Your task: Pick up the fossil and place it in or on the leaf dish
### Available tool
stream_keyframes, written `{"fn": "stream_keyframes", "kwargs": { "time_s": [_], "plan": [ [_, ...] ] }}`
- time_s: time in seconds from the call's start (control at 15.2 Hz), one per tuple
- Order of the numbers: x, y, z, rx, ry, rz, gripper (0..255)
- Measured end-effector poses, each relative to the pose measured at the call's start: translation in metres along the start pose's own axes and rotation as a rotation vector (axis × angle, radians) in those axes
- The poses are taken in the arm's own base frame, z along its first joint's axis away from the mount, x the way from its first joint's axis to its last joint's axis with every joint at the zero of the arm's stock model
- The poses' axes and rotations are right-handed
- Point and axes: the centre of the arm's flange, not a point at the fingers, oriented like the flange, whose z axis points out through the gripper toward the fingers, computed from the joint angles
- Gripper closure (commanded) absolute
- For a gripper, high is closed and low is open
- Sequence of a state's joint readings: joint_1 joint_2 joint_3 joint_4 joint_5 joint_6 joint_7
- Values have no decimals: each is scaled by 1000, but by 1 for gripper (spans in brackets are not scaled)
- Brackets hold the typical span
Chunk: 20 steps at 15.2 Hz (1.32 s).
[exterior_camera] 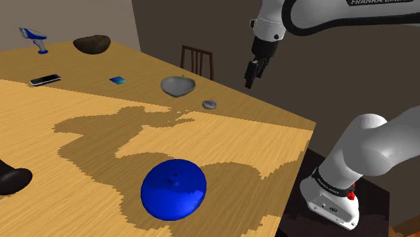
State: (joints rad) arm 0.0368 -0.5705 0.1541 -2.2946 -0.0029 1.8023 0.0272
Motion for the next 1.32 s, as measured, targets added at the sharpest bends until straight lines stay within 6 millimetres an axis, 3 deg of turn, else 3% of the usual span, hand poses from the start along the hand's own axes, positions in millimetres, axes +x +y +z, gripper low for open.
{"fn": "stream_keyframes", "kwargs": {
  "time_s": [0.73,0.92,1.32],
  "plan": [
    [97,-77,75,52,-5,71,0],
    [106,-87,87,58,-6,79,0],
    [109,-90,118,59,-6,80,0]
  ]
}}
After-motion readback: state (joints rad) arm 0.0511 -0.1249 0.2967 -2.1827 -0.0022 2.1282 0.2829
